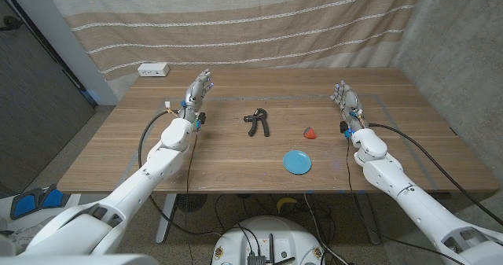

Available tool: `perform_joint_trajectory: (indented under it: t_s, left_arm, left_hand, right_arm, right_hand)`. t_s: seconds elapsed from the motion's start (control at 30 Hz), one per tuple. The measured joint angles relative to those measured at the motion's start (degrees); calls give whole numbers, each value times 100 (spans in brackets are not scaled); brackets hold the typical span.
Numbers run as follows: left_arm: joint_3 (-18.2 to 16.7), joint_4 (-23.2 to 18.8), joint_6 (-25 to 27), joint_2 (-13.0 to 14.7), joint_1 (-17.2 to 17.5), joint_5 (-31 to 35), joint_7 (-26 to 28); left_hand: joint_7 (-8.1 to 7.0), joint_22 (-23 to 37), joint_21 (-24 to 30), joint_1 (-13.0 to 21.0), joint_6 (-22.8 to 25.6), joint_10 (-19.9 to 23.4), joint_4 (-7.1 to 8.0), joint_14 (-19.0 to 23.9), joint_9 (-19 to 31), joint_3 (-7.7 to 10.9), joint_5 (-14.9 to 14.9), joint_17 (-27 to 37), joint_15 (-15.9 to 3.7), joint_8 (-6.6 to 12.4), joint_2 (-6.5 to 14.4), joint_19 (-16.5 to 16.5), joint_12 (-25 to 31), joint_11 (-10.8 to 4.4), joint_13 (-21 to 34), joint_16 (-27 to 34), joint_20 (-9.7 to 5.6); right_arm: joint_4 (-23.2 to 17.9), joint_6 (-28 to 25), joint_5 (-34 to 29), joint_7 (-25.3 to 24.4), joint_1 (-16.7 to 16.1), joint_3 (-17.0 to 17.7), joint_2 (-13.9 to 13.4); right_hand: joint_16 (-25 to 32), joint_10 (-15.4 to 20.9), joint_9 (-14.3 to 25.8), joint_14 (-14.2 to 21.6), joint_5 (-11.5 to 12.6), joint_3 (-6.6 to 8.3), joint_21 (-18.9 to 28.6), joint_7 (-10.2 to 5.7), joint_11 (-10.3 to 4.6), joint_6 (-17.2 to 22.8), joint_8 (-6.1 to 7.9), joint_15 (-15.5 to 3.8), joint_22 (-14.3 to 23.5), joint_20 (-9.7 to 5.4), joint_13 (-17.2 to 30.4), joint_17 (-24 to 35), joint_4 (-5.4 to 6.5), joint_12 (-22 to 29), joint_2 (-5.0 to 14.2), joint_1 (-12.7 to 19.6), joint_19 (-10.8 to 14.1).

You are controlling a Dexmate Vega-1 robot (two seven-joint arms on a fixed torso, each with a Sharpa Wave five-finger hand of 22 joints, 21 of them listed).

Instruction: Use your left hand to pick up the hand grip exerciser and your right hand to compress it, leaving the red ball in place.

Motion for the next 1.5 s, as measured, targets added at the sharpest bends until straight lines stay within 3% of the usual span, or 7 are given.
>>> perform_joint_trajectory:
  t_s: [0.1,0.27,0.43,1.0,1.5]
  left_arm:
    - [105,-152,89,162,-94,170,77]
    - [210,-283,192,304,-187,378,153]
    - [360,-451,539,497,-348,996,291]
    - [754,-746,967,836,-799,2001,310]
    - [944,-1090,1199,1062,-975,2759,213]
  left_hand:
    - [6,0,0,80,88,70,-112,99,0,19,-22,0,18,0,36,65,0,-21,0,0,33]
    - [7,27,22,115,150,148,-175,194,-1,36,-22,0,-16,0,61,127,0,-42,27,0,32]
    - [6,27,22,144,212,188,-229,273,-1,42,-22,0,-14,0,91,178,0,-44,27,40,43]
    - [-24,26,43,198,242,228,-288,334,-2,30,-45,-1,-75,0,84,228,0,-84,27,40,53]
    - [-76,26,43,251,294,269,-344,395,26,21,-45,-2,-136,0,90,290,0,-126,26,40,53]
  right_arm:
    - [-22,13,-31,-61,-19,7,0]
    - [-99,22,-66,-127,-73,16,-2]
    - [-165,26,-113,-195,-113,19,-7]
    - [-266,97,-212,-323,-198,28,10]
    - [-244,205,-254,-322,-228,24,56]
  right_hand:
    - [0,0,0,0,0,-17,0,-29,0,29,0,0,0,1,0,0,-17,0,0,0,1]
    - [0,3,0,31,0,1,0,-8,4,49,0,32,0,31,0,0,-47,0,1,1,31]
    - [0,53,0,31,-21,15,-41,-3,9,94,0,31,-1,31,0,-27,-96,0,52,54,31]
    - [42,113,-1,71,-21,55,-66,13,52,151,0,72,-1,72,15,-53,-213,0,44,136,154]
    - [42,133,10,114,-20,32,-107,44,32,182,0,92,-1,72,14,-52,-236,0,44,136,153]
